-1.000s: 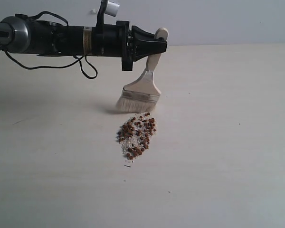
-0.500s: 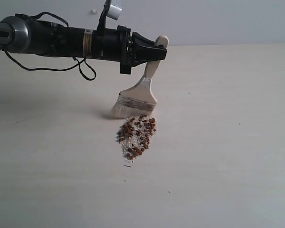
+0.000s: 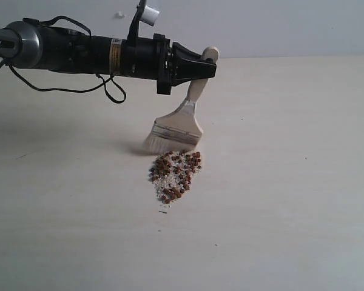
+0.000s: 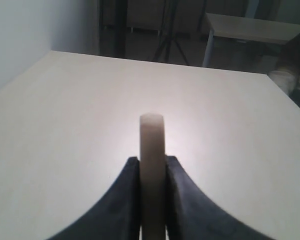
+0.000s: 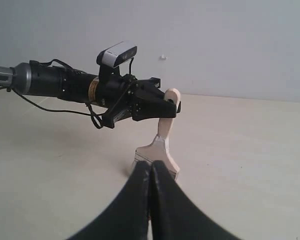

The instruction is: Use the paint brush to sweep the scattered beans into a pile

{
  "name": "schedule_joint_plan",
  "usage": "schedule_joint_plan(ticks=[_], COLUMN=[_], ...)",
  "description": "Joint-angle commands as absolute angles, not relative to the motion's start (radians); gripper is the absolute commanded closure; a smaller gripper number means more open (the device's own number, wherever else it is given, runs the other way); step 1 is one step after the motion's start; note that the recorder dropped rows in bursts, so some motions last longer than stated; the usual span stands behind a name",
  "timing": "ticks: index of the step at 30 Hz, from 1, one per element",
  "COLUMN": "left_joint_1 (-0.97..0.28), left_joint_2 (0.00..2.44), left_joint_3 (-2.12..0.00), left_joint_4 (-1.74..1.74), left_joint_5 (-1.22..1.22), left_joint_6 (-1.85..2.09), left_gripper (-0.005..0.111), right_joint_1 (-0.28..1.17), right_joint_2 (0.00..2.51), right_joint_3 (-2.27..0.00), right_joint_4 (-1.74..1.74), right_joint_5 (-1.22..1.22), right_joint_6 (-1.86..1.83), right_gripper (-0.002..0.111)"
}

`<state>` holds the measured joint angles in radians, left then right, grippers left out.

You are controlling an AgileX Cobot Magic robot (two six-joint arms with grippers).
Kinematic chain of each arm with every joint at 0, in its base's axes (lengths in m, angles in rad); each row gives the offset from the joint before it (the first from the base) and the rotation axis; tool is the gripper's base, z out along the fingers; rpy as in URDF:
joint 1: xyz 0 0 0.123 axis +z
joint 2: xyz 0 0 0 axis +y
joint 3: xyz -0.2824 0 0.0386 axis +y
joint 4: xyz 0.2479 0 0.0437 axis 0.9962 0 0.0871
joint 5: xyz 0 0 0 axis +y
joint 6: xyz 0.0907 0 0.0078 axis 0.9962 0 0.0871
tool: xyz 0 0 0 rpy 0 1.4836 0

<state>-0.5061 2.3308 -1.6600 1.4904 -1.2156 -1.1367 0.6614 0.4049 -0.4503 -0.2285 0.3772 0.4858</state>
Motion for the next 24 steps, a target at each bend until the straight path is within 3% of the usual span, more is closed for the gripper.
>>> schedule_joint_plan(ticks=[1,24], left_joint_1=[-0.497,-0.477], left_joint_2=[2.304,2.182], left_joint_3=[-1.663,-1.663], left_joint_4=[1.423,1.424], left_joint_5=[-1.221,-1.221], left_joint_6=[-1.128,-1.222], left_gripper=[0.107,0.107], right_joint_1=[0.663,0.663], right_joint_2=[0.403,0.403], right_joint_3=[-0.446,-0.446], right_joint_4=[-0.231,-0.231], right_joint_5=[0.375,0.375], right_joint_6=[0.485,0.485], right_gripper=[0.108,0.108])
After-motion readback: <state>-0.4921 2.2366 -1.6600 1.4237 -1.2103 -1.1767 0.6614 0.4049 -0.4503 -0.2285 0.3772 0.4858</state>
